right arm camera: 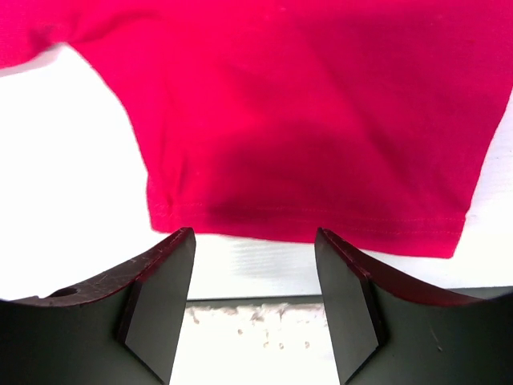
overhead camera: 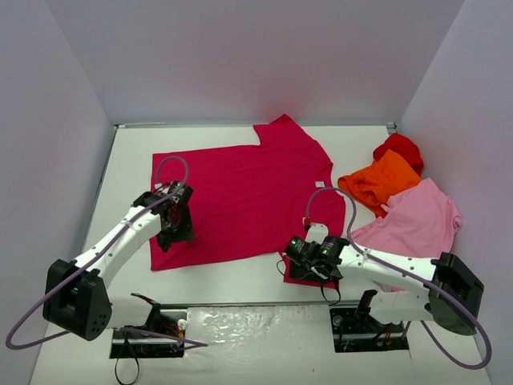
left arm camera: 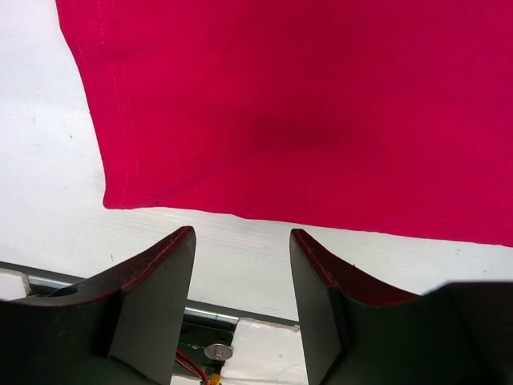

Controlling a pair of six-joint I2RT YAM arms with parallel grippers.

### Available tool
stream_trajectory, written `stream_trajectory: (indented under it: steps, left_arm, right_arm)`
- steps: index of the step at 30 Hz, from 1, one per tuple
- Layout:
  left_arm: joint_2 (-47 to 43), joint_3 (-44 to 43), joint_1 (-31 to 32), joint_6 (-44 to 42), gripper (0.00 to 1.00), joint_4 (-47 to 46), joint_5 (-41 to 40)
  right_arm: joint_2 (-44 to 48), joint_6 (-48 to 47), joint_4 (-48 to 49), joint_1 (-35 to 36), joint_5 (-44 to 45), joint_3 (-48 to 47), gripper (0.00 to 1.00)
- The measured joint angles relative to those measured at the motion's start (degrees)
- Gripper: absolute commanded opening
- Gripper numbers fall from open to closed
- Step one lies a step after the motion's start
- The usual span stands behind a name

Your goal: Fold and stack the t-shirts

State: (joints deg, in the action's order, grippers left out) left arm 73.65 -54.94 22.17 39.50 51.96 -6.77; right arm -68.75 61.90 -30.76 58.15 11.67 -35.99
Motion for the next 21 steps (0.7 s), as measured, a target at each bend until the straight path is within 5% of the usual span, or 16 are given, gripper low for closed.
stream_trajectory:
  steps: [16, 21]
  left_arm:
    - [-0.54, 0.0, 0.02, -0.06, 0.48, -0.26, 0.51]
    - [-1.12, 0.0, 0.02, -0.06, 0.48, -0.09, 0.51]
  right_arm:
    - [-3.92, 1.32, 0.48, 0.01, -0.05, 2.43, 0.59]
    - [-3.88, 2.1, 1.22, 0.23, -0.13, 2.82, 0.47]
